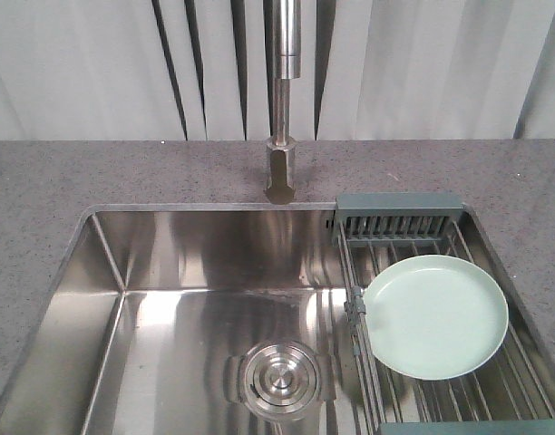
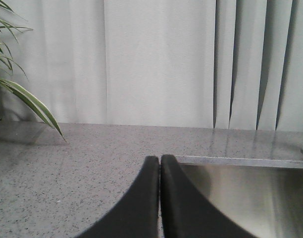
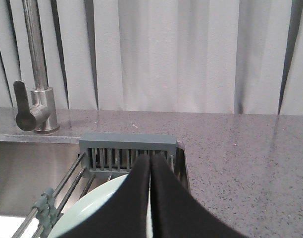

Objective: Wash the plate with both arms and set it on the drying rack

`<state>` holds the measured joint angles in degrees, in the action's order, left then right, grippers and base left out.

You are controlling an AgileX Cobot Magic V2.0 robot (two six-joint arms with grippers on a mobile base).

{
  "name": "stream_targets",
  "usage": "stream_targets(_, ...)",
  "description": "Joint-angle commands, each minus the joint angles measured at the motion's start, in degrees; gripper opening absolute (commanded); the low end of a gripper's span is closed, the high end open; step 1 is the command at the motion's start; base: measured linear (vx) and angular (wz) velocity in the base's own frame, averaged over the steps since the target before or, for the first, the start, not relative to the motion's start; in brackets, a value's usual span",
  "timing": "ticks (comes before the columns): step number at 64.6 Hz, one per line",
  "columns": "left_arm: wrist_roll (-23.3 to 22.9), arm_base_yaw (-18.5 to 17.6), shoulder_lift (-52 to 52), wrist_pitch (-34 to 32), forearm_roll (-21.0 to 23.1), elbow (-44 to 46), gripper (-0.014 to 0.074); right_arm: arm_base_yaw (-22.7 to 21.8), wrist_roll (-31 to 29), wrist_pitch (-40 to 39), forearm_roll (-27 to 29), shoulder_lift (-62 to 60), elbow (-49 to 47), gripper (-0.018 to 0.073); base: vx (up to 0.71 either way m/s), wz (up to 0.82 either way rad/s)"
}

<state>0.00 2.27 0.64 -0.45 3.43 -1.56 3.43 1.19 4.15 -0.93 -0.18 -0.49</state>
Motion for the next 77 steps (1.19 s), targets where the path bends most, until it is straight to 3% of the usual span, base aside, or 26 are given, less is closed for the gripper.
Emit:
stream_targets(1, -0.52, 0.07, 0.86, -4.27, 0.52, 1.49, -0.0006, -0.20, 0.08, -5.65, 0.10, -0.71, 0.34, -0.0004, 0.00, 0.00)
stream_targets(77, -0.52, 0.07, 0.86, -4.27, 0.52, 1.49, -0.0006, -0.20, -2.69, -3.36, 0.24, -0.76, 2.33, -0.0004, 0.00, 0.00)
